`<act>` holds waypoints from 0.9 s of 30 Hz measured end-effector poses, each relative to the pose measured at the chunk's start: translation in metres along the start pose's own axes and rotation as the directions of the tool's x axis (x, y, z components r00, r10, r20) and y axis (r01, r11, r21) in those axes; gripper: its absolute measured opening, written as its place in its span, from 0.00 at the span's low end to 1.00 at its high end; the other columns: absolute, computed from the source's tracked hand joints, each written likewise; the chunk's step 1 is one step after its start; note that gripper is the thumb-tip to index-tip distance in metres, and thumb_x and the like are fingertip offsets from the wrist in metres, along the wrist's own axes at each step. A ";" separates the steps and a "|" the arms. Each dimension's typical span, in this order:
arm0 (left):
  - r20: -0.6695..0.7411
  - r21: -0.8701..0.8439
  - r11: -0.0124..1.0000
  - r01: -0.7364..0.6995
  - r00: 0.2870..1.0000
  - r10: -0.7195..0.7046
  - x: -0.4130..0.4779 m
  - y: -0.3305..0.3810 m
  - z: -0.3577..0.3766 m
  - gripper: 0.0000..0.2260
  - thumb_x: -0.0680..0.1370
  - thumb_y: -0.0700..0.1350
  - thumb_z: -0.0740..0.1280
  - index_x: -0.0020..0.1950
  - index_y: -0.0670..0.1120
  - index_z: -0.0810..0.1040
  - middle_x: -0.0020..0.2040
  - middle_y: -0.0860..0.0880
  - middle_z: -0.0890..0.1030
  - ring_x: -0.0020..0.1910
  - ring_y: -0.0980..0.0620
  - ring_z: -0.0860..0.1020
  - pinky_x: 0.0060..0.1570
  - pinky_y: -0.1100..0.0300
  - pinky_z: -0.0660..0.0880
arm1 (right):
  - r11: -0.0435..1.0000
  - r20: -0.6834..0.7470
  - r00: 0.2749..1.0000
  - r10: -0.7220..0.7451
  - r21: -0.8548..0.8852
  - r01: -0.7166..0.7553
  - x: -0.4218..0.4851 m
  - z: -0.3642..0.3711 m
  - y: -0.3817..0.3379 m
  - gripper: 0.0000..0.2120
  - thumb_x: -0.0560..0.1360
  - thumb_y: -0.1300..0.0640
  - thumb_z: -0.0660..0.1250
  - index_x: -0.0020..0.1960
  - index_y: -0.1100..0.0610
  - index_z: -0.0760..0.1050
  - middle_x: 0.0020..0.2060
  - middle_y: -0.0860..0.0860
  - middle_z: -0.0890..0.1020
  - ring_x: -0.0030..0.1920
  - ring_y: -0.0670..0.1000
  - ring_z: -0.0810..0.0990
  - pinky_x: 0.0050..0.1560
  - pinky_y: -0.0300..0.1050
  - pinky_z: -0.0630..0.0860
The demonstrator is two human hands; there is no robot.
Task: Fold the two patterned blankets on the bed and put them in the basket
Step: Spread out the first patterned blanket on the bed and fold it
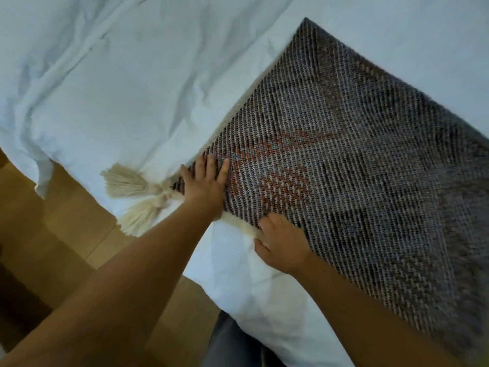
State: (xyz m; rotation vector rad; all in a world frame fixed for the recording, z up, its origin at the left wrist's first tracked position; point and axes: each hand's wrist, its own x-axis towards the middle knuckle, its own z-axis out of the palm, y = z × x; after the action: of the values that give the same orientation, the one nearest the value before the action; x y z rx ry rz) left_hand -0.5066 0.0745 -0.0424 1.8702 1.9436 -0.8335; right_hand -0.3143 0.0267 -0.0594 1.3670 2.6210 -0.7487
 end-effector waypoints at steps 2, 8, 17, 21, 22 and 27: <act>0.003 -0.058 0.992 -0.113 0.994 0.113 -0.001 0.039 -0.007 0.47 0.73 0.53 0.66 0.73 0.48 0.31 0.75 0.40 0.36 0.73 0.37 0.36 0.68 0.35 0.41 | 0.999 -0.002 1.000 0.008 -0.035 -0.008 -0.026 -0.002 0.013 0.09 0.71 0.51 0.62 0.44 0.57 0.69 0.42 0.54 0.75 0.43 0.54 0.74 0.41 0.48 0.74; -0.044 -0.151 0.896 -0.418 0.908 0.416 -0.017 0.174 -0.016 0.40 0.75 0.51 0.63 0.75 0.46 0.37 0.76 0.40 0.38 0.74 0.39 0.39 0.71 0.41 0.42 | 0.938 -0.064 0.942 0.330 0.134 -0.319 -0.126 0.000 0.076 0.10 0.71 0.53 0.65 0.43 0.60 0.73 0.42 0.57 0.76 0.42 0.56 0.75 0.41 0.47 0.72; -0.088 0.073 0.767 -0.637 0.762 0.641 -0.073 0.373 -0.022 0.29 0.79 0.51 0.57 0.76 0.48 0.48 0.76 0.43 0.48 0.75 0.42 0.46 0.71 0.41 0.47 | 0.615 -0.169 0.607 0.776 0.411 -0.673 -0.298 0.006 0.169 0.05 0.74 0.61 0.64 0.46 0.63 0.75 0.43 0.60 0.76 0.45 0.59 0.74 0.45 0.49 0.69; -0.208 0.086 0.703 -0.706 0.678 0.705 -0.093 0.448 -0.041 0.22 0.79 0.50 0.56 0.72 0.46 0.59 0.70 0.42 0.63 0.68 0.41 0.61 0.65 0.44 0.59 | 0.330 -0.219 0.247 0.944 0.634 -0.699 -0.338 0.010 0.202 0.06 0.72 0.62 0.66 0.48 0.64 0.74 0.44 0.61 0.75 0.47 0.60 0.73 0.47 0.52 0.69; -0.229 0.052 0.709 -0.704 0.682 0.694 -0.098 0.468 -0.043 0.21 0.79 0.51 0.56 0.70 0.45 0.62 0.67 0.42 0.66 0.66 0.41 0.63 0.63 0.45 0.61 | 0.188 -0.123 0.145 0.982 0.723 -0.664 -0.344 0.014 0.209 0.10 0.73 0.60 0.66 0.51 0.64 0.73 0.47 0.61 0.75 0.50 0.60 0.73 0.49 0.51 0.69; -0.211 0.007 0.793 -0.609 0.774 0.596 -0.106 0.540 -0.043 0.29 0.76 0.62 0.58 0.69 0.43 0.62 0.67 0.41 0.65 0.65 0.40 0.64 0.59 0.43 0.65 | -0.212 0.319 0.116 0.941 0.820 -0.532 -0.343 0.030 0.215 0.17 0.77 0.48 0.61 0.54 0.62 0.68 0.50 0.59 0.78 0.52 0.60 0.77 0.49 0.48 0.72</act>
State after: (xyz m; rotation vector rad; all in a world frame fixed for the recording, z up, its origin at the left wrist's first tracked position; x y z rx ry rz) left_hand 0.0404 0.0023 -0.0470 2.4065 1.2781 -0.3818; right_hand 0.0557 -0.1406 -0.0650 3.2123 0.4415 -1.5110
